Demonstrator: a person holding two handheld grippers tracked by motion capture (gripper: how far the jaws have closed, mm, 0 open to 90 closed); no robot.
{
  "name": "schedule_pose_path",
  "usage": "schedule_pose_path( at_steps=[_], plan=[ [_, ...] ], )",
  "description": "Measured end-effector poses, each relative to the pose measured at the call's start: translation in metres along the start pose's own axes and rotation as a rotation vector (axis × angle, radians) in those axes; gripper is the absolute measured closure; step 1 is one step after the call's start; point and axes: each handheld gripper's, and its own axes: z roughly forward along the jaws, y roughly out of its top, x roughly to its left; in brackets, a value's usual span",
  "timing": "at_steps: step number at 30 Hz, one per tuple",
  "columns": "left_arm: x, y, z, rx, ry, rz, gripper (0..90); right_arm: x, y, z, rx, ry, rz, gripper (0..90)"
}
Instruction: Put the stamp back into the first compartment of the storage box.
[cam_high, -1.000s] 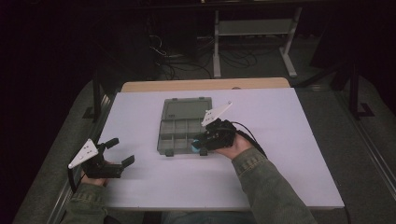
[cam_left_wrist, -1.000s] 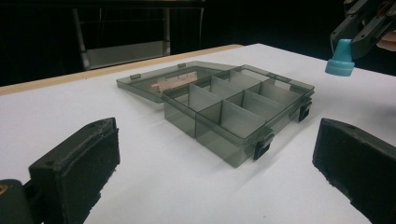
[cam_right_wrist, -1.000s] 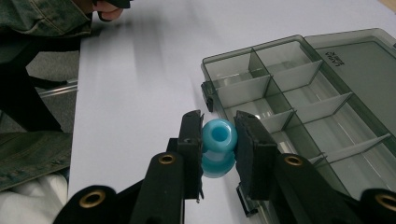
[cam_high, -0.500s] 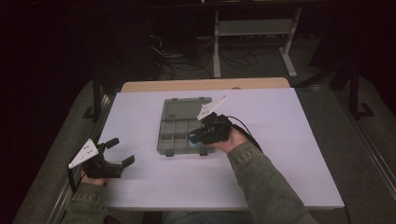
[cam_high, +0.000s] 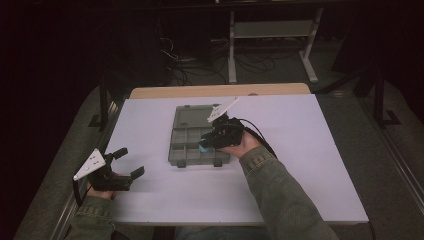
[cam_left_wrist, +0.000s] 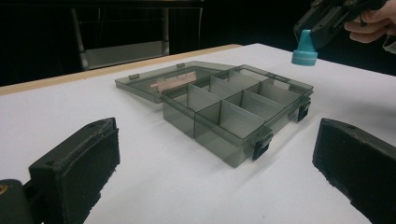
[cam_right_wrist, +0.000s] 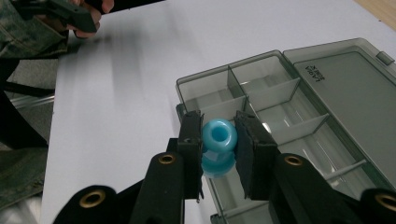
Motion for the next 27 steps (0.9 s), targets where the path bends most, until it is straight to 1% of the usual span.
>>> schedule_pose_path(
  at_steps=[3, 6, 7, 8, 11, 12, 13, 14, 15, 19, 20, 21, 22, 23, 27],
  plan=[
    [0.0, 0.0, 0.0, 0.002, -0.001, 0.002, 0.3, -0.003, 0.002, 0.002, 0.001, 0.001, 0.005, 71.5],
    [0.0, 0.0, 0.0, 0.0, -0.004, 0.003, 0.3, -0.008, 0.006, 0.006, 0.004, -0.007, -0.007, 71.5],
    [0.0, 0.0, 0.0, 0.001, -0.003, 0.002, 0.3, -0.008, 0.007, 0.006, 0.007, -0.005, 0.008, 71.5],
    [0.0, 0.0, 0.0, 0.001, -0.003, 0.003, 0.3, -0.01, 0.009, 0.007, 0.005, -0.006, -0.003, 71.5],
    [0.0, 0.0, 0.0, -0.003, -0.004, -0.001, 0.3, -0.013, 0.012, 0.01, 0.003, -0.012, -0.011, 71.5],
    [0.0, 0.0, 0.0, -0.007, -0.004, -0.006, 0.3, -0.014, 0.013, 0.01, 0.001, -0.01, 0.005, 71.5],
    [0.0, 0.0, 0.0, -0.006, -0.003, -0.005, 0.3, -0.015, 0.014, 0.012, 0.004, -0.01, -0.005, 71.5],
    [0.0, 0.0, 0.0, -0.006, -0.003, -0.005, 0.3, -0.015, 0.014, 0.012, 0.004, -0.01, -0.005, 71.5],
    [0.0, 0.0, 0.0, -0.002, -0.004, 0.0, 0.3, -0.015, 0.015, 0.012, 0.007, -0.009, 0.008, 71.5],
    [0.001, 0.0, 0.0, 0.002, -0.005, 0.005, 0.3, -0.018, 0.018, 0.018, -0.001, 0.003, 0.011, 71.5],
    [0.0, 0.0, 0.0, 0.001, -0.004, 0.004, 0.3, -0.018, 0.019, 0.02, -0.002, 0.006, 0.024, 71.5],
    [0.0, 0.0, 0.0, 0.001, -0.004, 0.004, 0.3, -0.018, 0.019, 0.02, -0.002, 0.006, 0.024, 71.5],
    [0.0, 0.0, 0.001, -0.009, -0.003, -0.009, 0.3, -0.021, 0.019, 0.022, 0.0, 0.001, 0.013, 71.5],
    [0.0, 0.0, 0.001, -0.009, -0.002, -0.009, 0.3, -0.021, 0.019, 0.023, -0.001, 0.008, 0.016, 71.5],
    [0.0, 0.0, 0.001, -0.01, -0.004, -0.009, 0.3, -0.025, 0.02, 0.029, 0.014, 0.001, 0.023, 71.5]
  ],
)
